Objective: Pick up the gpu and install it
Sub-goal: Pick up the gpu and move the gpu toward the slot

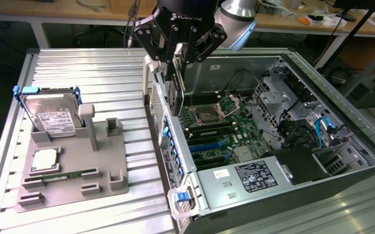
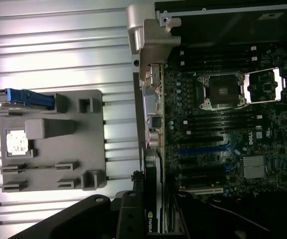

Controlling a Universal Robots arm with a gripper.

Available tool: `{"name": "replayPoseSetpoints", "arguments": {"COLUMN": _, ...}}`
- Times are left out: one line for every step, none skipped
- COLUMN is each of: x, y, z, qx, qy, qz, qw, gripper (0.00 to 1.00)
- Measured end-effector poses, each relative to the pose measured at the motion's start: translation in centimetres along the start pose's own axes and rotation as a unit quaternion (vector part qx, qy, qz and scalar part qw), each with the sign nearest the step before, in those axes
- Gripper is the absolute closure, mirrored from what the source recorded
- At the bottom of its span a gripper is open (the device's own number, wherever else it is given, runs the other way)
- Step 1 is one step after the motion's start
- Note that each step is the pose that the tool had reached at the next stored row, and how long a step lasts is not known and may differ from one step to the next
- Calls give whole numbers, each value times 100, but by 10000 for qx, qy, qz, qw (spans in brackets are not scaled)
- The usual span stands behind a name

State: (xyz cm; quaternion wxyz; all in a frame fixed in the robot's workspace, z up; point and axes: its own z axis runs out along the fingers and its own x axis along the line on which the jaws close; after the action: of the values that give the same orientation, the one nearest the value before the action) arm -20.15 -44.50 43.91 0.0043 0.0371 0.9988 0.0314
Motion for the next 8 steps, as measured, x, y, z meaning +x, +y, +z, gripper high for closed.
{"name": "replayPoseSetpoints", "arguments": {"x": -1, "y": 3, "z": 0, "qx": 0, "qy": 0, "qz": 0, "qw": 10000, "gripper": 73}}
{"name": "replayPoseSetpoints", "arguments": {"x": -1, "y": 5, "z": 0, "qx": 0, "qy": 0, "qz": 0, "qw": 10000, "gripper": 73}}
{"name": "replayPoseSetpoints", "arguments": {"x": -2, "y": 7, "z": 0, "qx": 0, "qy": 0, "qz": 0, "qw": 10000, "gripper": 73}}
{"name": "replayPoseSetpoints", "arguments": {"x": -2, "y": 9, "z": 1, "qx": 0, "qy": 0, "qz": 0, "qw": 10000, "gripper": 73}}
{"name": "replayPoseSetpoints", "arguments": {"x": -2, "y": 13, "z": 0, "qx": 1, "qy": 0, "qz": 0, "qw": 10000, "gripper": 73}}
{"name": "replayPoseSetpoints", "arguments": {"x": -3, "y": 15, "z": 1, "qx": 0, "qy": 0, "qz": 0, "qw": 10000, "gripper": 73}}
{"name": "replayPoseSetpoints", "arguments": {"x": -3, "y": 18, "z": 1, "qx": 0, "qy": 0, "qz": 0, "qw": 10000, "gripper": 73}}
{"name": "replayPoseSetpoints", "arguments": {"x": -4, "y": 21, "z": 1, "qx": 1, "qy": 0, "qz": 0, "qw": 10000, "gripper": 73}}
